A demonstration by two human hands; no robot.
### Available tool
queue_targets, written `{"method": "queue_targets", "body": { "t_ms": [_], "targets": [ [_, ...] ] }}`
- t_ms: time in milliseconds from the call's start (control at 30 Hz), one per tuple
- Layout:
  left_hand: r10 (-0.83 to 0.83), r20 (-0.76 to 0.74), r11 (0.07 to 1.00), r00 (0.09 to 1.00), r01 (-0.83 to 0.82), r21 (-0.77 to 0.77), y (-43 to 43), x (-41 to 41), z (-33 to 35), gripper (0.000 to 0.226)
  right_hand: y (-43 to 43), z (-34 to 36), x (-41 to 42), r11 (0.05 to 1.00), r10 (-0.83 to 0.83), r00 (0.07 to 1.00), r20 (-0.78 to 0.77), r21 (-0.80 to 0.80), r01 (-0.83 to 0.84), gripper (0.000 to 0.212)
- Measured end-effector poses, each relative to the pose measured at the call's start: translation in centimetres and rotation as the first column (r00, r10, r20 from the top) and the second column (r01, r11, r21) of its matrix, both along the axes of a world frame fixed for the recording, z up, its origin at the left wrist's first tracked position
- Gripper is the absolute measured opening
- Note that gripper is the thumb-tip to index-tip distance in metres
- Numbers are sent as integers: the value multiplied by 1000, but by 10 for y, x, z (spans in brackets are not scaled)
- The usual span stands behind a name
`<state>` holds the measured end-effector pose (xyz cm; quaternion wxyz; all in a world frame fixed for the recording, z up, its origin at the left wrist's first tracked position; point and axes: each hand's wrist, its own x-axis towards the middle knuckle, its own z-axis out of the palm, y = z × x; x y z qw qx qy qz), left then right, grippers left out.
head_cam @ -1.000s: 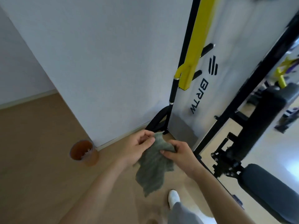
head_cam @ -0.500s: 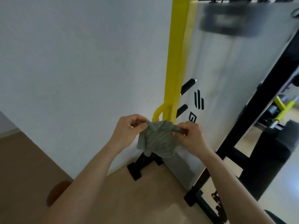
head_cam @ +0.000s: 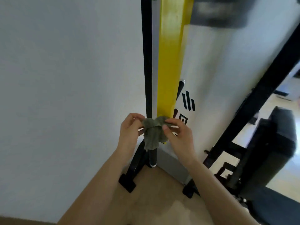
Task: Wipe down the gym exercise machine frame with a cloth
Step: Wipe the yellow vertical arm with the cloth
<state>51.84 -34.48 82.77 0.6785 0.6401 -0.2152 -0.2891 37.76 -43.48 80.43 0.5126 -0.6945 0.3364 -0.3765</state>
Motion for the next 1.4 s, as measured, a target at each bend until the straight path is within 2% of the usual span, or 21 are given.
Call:
{"method": "queue_targets", "body": {
  "t_ms": [100,167,200,400,533,667,733,800,900,1000,1133,1400],
  "targets": [
    [-183,-54,983,982,184,17,2,2,-14,15,23,-17,11,993,-44,997,57,117,37,24],
    [-256,33,964,966,253,81,2,6,-22,4,37,-20,19,976,-136,986,100,185,115,26],
    [-280,79,956,957,270,118,2,8,-24,9,43,-20,23,967,-183,976,116,200,157,25],
    [-376,212,927,902,364,95,12,19,-32,20,73,-21,25,940,-325,941,91,143,311,23],
    [-344,209,938,915,346,29,11,20,-37,14,76,-21,30,924,-376,923,84,110,366,24],
    [-323,71,946,944,324,-2,-3,10,-25,16,65,-10,39,920,-388,916,100,96,379,30],
    [-311,49,950,949,312,-5,-14,6,-19,16,58,-6,44,910,-414,903,111,70,409,35],
    [-291,101,956,951,292,3,-24,4,-16,15,50,-3,46,885,-464,877,124,28,464,37],
    [-221,281,974,934,227,9,-34,5,-11,13,36,3,44,831,-538,825,171,-58,554,41],
    [-156,412,981,898,191,-45,-43,8,-1,15,22,14,42,841,-509,827,237,-65,536,45],
    [-92,468,977,879,171,-128,-52,12,20,26,11,30,42,872,-449,854,263,-82,483,44],
    [-87,426,955,900,197,-223,-63,27,59,21,-2,73,40,911,-366,869,334,-65,408,50]
  ]
}}
